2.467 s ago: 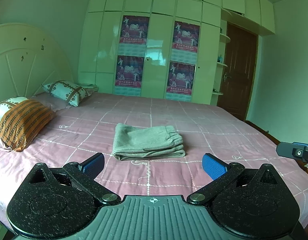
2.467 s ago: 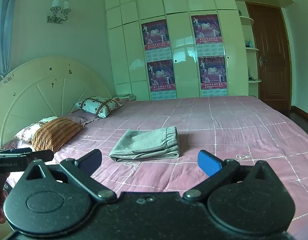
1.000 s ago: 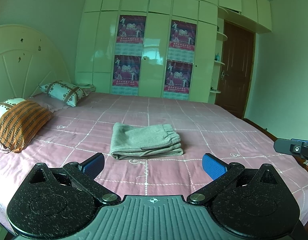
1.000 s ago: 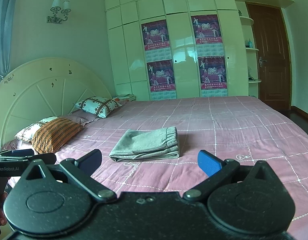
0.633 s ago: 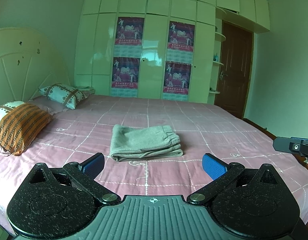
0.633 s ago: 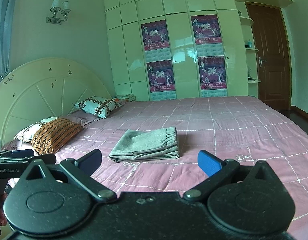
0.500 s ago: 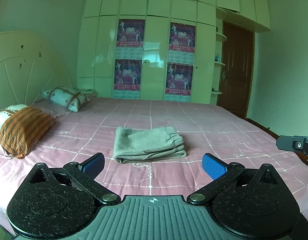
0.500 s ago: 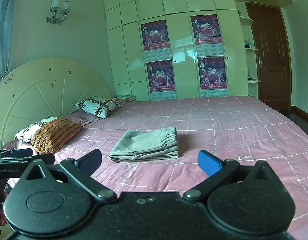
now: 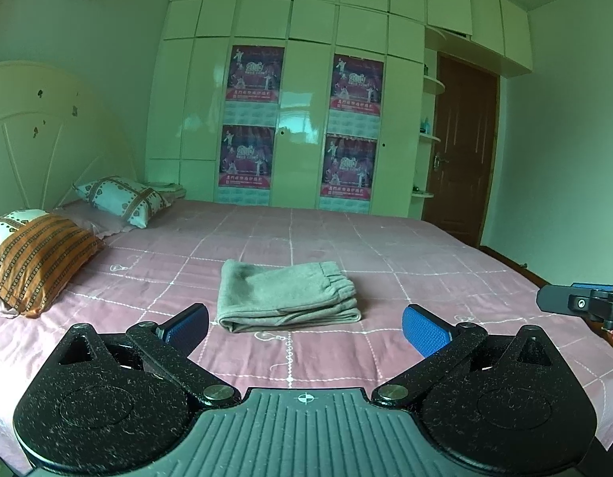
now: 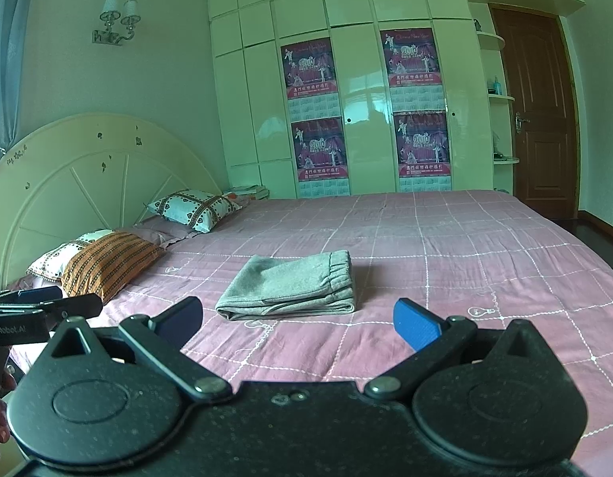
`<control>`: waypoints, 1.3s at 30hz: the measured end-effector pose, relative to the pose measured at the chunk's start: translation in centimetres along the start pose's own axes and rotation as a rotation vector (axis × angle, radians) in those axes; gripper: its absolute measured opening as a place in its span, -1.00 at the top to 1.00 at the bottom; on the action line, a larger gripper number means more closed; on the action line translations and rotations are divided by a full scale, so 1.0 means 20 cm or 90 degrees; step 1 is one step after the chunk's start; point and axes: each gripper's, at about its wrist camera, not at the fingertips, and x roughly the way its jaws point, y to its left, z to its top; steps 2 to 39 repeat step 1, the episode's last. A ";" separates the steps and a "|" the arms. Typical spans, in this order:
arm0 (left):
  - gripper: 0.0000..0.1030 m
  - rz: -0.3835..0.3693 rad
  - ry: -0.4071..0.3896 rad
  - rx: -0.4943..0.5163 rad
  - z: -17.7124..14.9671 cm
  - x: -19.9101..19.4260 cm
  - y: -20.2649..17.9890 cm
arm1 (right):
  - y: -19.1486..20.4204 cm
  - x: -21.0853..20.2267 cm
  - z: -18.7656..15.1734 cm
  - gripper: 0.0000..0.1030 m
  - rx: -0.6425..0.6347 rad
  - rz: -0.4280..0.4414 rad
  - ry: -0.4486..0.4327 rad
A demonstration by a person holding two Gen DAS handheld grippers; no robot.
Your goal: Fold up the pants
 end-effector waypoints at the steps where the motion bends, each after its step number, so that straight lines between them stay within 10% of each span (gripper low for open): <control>1: -1.00 -0.002 0.000 -0.003 0.00 0.00 0.00 | 0.00 0.00 0.00 -0.88 0.000 0.000 0.001; 39: -1.00 -0.002 0.000 -0.003 0.00 0.00 0.00 | 0.00 0.00 0.00 -0.88 0.000 0.000 0.001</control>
